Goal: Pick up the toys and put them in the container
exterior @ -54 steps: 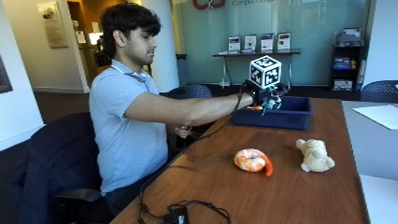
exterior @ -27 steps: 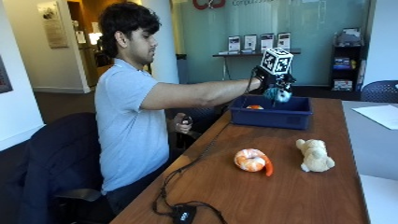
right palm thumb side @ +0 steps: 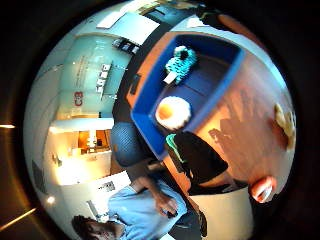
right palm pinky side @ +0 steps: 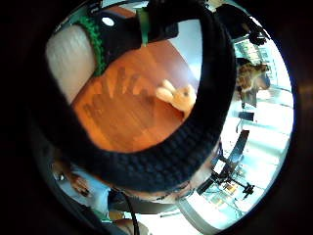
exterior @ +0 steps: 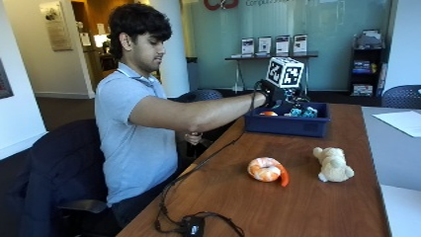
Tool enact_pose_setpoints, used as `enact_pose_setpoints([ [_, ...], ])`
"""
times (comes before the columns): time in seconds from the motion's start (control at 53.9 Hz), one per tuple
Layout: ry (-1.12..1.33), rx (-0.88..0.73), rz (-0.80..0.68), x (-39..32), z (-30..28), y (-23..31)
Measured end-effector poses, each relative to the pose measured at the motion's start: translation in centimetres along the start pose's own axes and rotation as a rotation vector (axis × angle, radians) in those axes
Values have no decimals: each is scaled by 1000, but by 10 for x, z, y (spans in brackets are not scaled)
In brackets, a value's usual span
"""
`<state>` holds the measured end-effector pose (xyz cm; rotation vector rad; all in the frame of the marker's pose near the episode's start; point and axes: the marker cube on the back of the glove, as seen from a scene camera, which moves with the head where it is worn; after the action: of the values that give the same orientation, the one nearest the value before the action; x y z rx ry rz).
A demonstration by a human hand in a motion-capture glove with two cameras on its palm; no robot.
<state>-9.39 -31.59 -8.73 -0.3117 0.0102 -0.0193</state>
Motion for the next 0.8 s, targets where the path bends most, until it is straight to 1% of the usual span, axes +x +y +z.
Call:
enact_pose_setpoints([
  [0.223,20,-148,151,87,44,93],
  [0.297,7,-174,200,107,65,114],
  [0.371,2,-237,242,123,89,132],
  [0.482,-8,-306,268,145,129,154],
  [0.52,-22,-289,265,151,143,156],
  [0.575,-31,-217,242,153,157,155],
  [0.705,88,83,184,156,167,151],
  [0.798,94,139,143,159,161,149],
])
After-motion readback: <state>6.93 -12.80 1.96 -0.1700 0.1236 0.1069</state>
